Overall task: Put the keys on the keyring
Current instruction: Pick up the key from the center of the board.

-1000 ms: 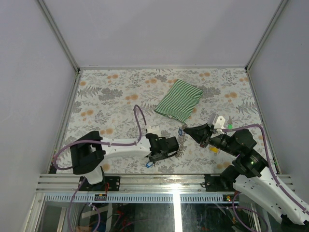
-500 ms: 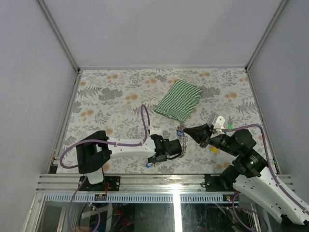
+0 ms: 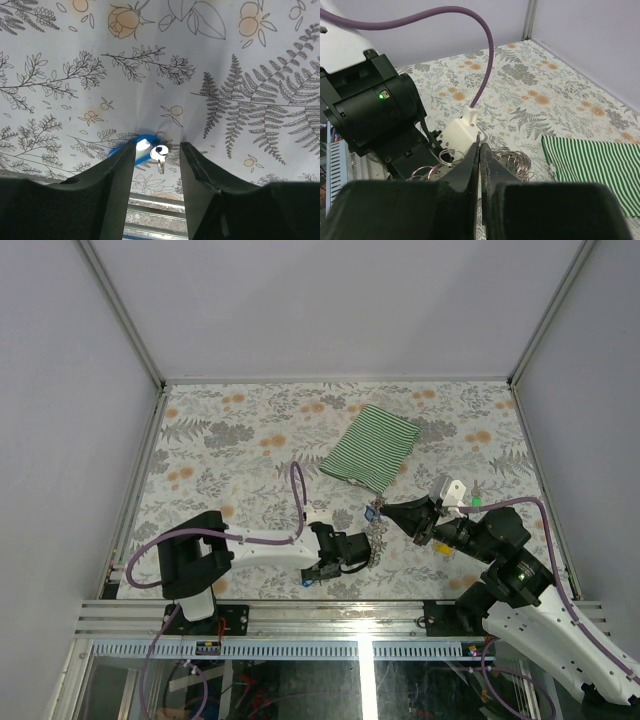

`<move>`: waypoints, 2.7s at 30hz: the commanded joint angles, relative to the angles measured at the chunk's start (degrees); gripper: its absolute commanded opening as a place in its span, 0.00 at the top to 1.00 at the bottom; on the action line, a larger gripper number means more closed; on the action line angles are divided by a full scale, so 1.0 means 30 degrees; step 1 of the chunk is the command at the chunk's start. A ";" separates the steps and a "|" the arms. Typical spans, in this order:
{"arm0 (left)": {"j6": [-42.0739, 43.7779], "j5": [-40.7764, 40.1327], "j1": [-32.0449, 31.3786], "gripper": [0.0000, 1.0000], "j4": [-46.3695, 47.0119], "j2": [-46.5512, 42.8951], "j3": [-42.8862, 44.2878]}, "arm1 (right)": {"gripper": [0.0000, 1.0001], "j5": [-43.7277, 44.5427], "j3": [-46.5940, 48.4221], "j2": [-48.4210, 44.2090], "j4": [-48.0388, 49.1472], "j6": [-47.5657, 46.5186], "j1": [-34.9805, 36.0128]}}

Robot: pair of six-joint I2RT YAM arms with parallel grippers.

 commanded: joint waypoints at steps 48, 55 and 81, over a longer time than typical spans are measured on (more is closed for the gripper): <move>0.0402 -0.0229 0.0217 1.00 0.2356 -0.1238 -0.2962 | 0.99 -0.0570 0.0398 0.0123 0.1912 0.0156 0.0024; 0.0865 -0.0559 0.0154 1.00 0.2940 -0.2264 -0.3771 | 0.99 -0.0658 0.0383 0.0259 0.1919 0.0168 0.0016; 0.6754 -0.2955 -0.1117 1.00 0.5595 -0.6072 -0.4649 | 0.99 -0.0776 0.0412 0.0576 0.1811 0.0253 0.0024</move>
